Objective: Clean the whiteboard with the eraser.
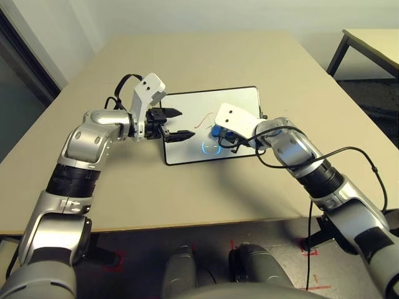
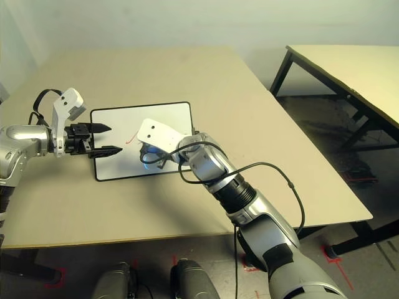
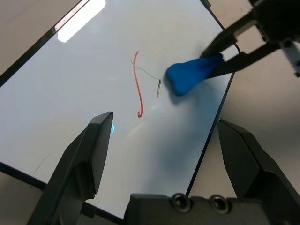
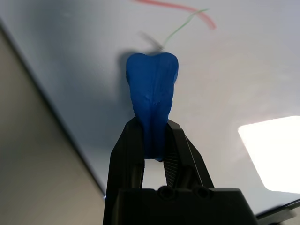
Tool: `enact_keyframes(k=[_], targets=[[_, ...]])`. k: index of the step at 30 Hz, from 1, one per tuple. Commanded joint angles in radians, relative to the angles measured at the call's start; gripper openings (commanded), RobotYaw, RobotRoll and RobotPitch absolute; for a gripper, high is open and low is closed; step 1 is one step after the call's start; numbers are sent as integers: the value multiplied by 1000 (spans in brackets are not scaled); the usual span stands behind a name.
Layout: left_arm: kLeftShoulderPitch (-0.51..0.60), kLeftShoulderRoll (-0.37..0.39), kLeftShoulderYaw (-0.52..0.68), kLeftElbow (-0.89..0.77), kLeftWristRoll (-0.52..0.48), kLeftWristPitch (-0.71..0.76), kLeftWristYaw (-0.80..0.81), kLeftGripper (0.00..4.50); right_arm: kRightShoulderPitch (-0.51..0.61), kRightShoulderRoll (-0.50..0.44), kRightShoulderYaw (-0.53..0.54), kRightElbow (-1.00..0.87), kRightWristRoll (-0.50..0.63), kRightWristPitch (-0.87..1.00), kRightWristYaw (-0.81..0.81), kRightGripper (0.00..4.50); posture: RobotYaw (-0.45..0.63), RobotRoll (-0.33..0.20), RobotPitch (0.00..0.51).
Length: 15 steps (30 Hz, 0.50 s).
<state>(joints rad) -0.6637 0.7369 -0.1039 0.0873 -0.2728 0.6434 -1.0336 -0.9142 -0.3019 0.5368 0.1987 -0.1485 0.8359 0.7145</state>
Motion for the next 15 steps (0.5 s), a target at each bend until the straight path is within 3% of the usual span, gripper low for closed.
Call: enact_keyframes(k=[1,6,15], targets=[[-3,10,-2,12,7,-6,-8,4500,-79,27,-52,147,-14,-83,-48,565,-22,0,8],[2,19,3,6,7,-2,-12,4500,-121,51,-72,215,-18,-132,-58,565,-12,0,8],[-7,41,13,7,5,7,-9,4500,55,-16,40,-137,-25,33,58,565,-14,0,15]])
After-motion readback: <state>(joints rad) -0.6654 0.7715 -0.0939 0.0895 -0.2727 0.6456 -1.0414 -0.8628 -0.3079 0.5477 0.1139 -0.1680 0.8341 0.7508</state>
